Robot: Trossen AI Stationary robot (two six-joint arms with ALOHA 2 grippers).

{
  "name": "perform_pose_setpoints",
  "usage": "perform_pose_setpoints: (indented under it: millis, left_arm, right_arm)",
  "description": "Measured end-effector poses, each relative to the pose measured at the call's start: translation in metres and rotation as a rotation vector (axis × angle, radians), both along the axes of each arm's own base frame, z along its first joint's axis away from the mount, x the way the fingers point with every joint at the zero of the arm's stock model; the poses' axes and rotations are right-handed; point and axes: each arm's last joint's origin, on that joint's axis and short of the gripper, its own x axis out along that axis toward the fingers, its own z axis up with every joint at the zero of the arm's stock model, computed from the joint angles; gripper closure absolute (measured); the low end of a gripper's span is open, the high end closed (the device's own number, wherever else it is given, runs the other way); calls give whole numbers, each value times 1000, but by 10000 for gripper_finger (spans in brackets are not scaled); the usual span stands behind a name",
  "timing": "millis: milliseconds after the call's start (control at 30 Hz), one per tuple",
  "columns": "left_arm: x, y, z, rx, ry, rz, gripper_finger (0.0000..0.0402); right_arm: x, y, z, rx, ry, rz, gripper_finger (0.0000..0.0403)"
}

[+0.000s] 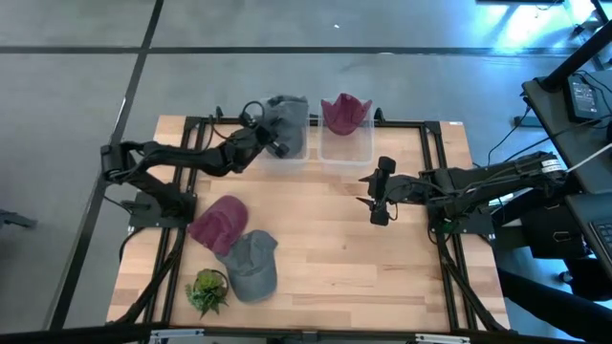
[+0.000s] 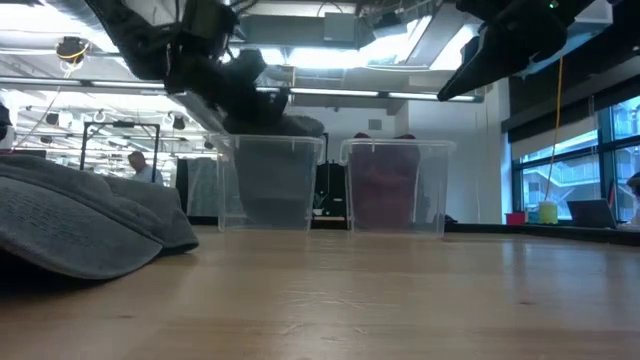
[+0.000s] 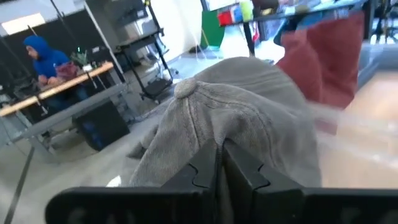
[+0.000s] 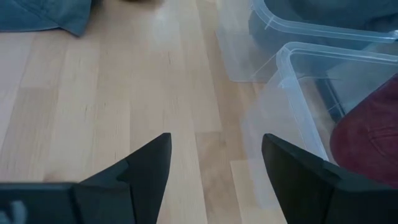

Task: Pick & Place hat
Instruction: Put the top gray cap into the left transparent bin, then put the red cap into the right transparent bin

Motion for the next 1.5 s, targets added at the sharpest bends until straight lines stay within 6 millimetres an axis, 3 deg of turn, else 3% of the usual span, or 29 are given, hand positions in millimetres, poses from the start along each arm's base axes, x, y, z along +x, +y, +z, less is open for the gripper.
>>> perform_pose_setpoints:
  millis: [333, 767, 1133, 1300, 1500]
  left_arm:
    - [5, 6, -14, -11, 46, -29, 394]
    - [4, 5, -14, -32, 5, 25, 336]
    - [7, -6, -13, -54, -57, 65, 253]
    - [11, -14, -11, -84, -128, 45, 239]
    - [8, -10, -11, -76, -134, 100, 239]
  right_arm:
    - [0, 0, 0, 0, -2, 0, 153]
    - [0, 0, 0, 1, -3, -1, 153]
    - [0, 0, 0, 4, -3, -1, 153]
    - [0, 0, 0, 2, -2, 0, 153]
    - [0, 0, 0, 1, -2, 1, 153]
